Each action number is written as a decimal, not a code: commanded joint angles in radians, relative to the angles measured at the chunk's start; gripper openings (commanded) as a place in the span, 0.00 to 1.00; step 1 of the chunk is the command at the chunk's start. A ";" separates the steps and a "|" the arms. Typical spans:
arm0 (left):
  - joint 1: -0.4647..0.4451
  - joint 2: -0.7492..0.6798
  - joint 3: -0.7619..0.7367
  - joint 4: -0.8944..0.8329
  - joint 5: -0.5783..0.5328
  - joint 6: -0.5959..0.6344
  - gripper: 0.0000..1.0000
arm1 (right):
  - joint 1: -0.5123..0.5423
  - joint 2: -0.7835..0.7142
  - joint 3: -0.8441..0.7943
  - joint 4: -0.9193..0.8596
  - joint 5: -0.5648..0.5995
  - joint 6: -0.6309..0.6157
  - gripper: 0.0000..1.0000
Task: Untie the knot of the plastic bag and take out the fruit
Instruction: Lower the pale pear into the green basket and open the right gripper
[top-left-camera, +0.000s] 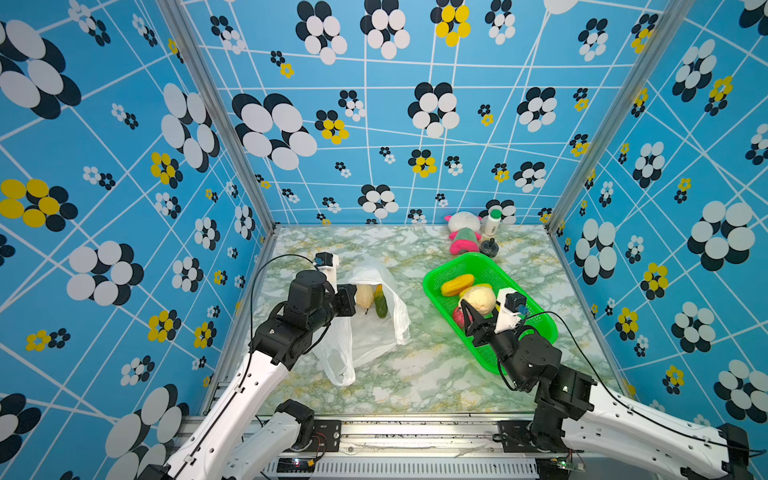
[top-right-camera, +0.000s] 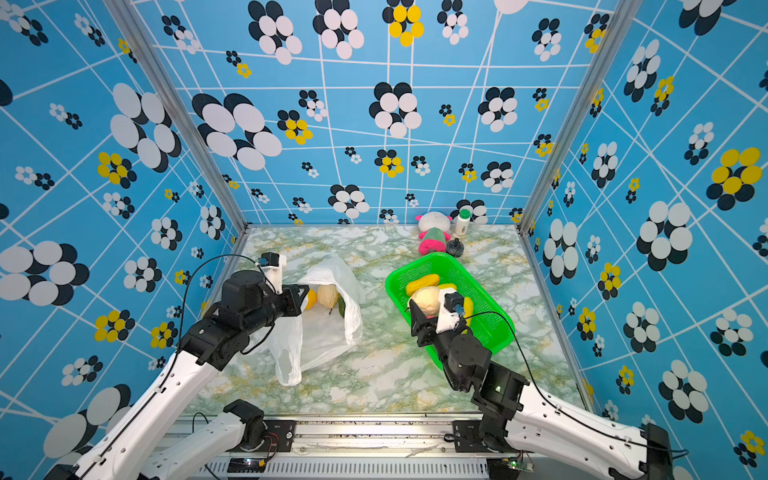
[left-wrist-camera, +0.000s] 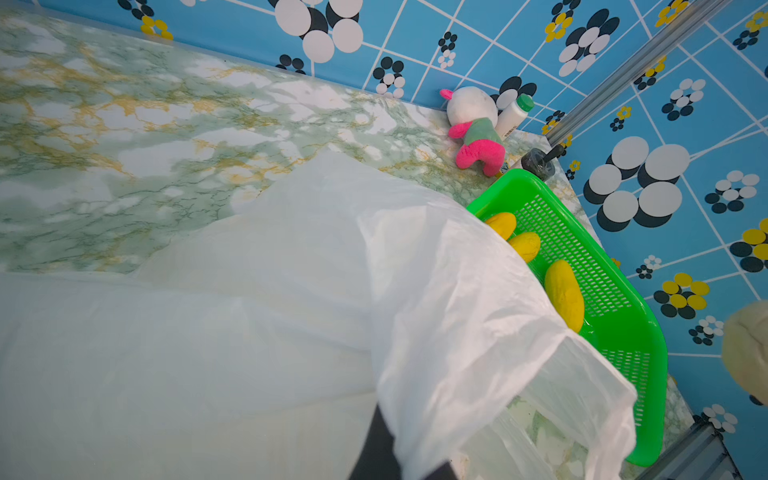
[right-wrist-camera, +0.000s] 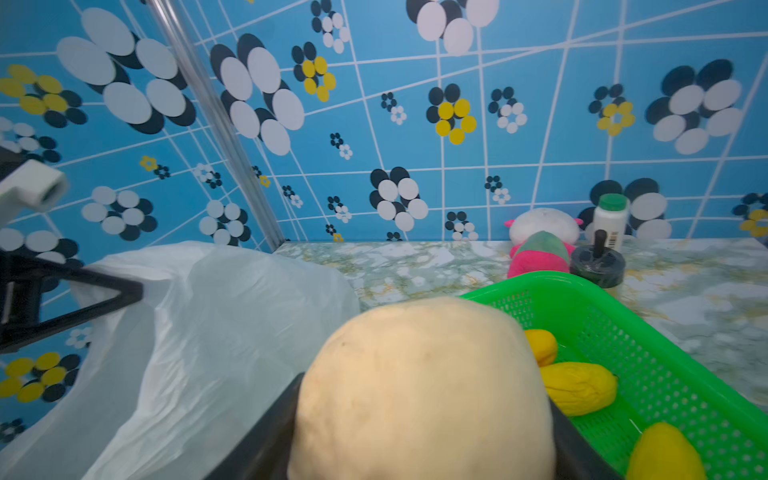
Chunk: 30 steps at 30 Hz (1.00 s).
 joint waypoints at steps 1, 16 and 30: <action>0.003 0.002 -0.013 0.017 0.024 -0.003 0.00 | -0.069 -0.065 -0.014 -0.192 0.089 0.080 0.37; 0.003 -0.008 0.004 -0.014 0.011 0.010 0.00 | -0.586 0.454 0.051 -0.266 -0.362 0.322 0.33; 0.002 -0.031 -0.002 -0.022 0.003 0.012 0.00 | -0.611 0.689 0.104 -0.142 -0.413 0.309 0.57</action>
